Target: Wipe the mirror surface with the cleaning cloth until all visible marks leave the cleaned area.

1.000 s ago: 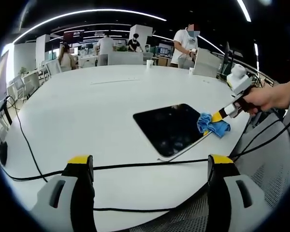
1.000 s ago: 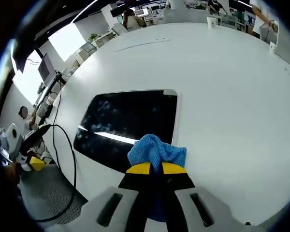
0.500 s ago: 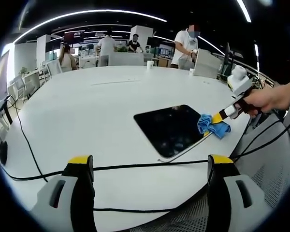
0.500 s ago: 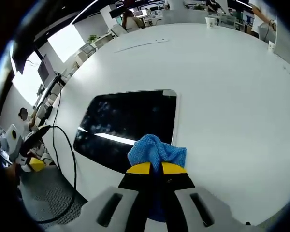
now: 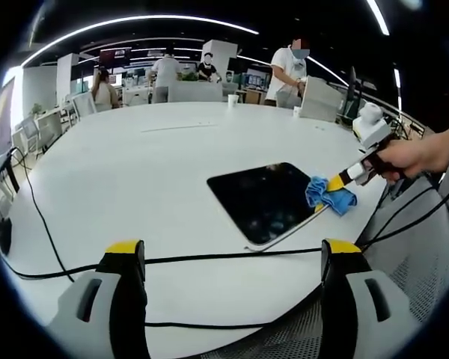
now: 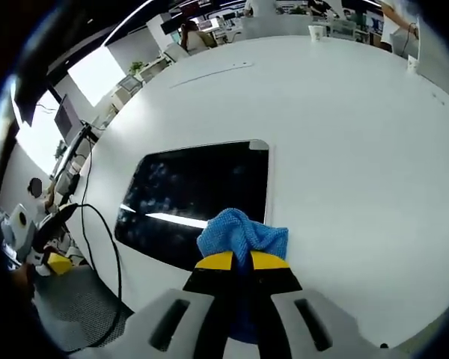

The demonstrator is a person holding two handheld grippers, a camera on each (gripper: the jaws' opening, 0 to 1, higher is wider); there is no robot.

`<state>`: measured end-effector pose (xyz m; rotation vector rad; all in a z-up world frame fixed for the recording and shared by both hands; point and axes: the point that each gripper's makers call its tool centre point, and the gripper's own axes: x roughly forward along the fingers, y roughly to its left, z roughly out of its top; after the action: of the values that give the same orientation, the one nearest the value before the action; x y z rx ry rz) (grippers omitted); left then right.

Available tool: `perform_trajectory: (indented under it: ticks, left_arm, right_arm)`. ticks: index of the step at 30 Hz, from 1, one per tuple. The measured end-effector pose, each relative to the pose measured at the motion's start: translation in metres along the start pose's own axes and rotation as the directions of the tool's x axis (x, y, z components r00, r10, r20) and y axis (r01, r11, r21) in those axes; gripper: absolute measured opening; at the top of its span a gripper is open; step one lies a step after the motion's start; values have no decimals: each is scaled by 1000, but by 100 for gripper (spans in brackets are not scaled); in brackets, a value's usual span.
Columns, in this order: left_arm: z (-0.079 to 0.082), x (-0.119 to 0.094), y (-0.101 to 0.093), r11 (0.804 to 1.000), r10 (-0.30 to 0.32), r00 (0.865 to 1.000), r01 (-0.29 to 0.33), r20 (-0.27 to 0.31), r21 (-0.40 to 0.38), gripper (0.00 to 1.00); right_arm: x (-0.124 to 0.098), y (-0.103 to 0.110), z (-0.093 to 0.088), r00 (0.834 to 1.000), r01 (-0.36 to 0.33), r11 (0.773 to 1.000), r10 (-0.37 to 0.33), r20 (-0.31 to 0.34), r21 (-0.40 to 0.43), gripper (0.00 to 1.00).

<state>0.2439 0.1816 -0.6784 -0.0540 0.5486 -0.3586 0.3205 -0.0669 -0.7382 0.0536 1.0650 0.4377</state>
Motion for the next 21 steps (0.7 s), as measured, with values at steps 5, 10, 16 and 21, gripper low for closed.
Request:
perform_trajectory:
  ticks: [5,10,16,21]
  left_arm:
    - [0,0,0,1000,0,1000,0,0,0,97]
    - [0,0,1,1000,0,1000,0,2,-2,97]
    - [-1,0,1,1000,0,1000,0,1,-3,97]
    - [-1,0,1,1000,1,1000,-1,1,-2,97]
  right_arm:
    - [3,8,0,1000,1,1000,-1,-10,4,1]
    - [7,22,0,1000,-12,1000,12,-18,-11,1]
    - [13,40,2,999,-21,1000,21,-30,-3,1]
    - [17,51,3,1000,-11,1000,10,-27,-20,1]
